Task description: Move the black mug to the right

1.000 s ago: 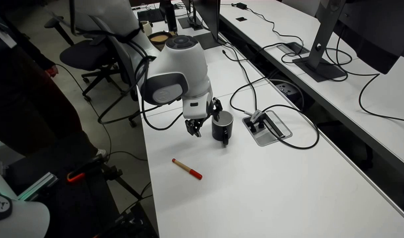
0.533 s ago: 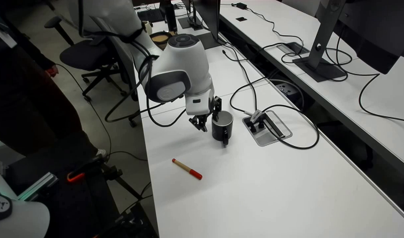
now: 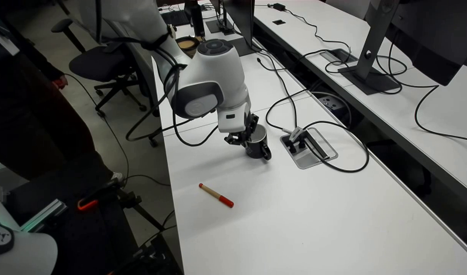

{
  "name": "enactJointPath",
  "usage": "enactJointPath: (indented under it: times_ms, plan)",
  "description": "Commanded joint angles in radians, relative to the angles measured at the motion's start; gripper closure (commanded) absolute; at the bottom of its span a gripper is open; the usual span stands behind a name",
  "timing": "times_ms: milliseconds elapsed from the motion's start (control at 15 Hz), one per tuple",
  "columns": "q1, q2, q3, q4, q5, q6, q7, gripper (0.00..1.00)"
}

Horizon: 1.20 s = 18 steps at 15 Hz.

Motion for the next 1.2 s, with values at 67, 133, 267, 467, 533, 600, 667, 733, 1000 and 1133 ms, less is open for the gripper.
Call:
enactJointPath:
  times_ms: [67,133,267,467,533,600,667,733,1000,1133]
  plan:
    - [-0.005,0.018,-0.002,0.020,0.007,0.014,0.018,0.98]
    - [-0.007,0.016,0.000,0.019,0.010,0.015,0.022,0.98]
    - [-0.012,0.007,0.001,0.016,0.013,0.012,0.030,0.98]
    - [-0.026,-0.021,-0.007,0.003,0.016,0.018,0.036,0.98]
    - [-0.031,-0.033,-0.014,-0.004,0.016,0.027,0.038,0.98]
    - [-0.033,-0.040,-0.021,-0.007,0.016,0.034,0.041,0.98]
    - [-0.032,-0.050,-0.036,-0.013,0.015,0.045,0.043,0.98]
    - [-0.023,-0.056,-0.056,-0.016,0.014,0.053,0.048,0.98]
    - [0.021,-0.068,-0.156,-0.017,0.010,0.063,0.076,0.98]
    - [0.068,-0.056,-0.234,-0.015,0.001,0.039,0.105,0.98]
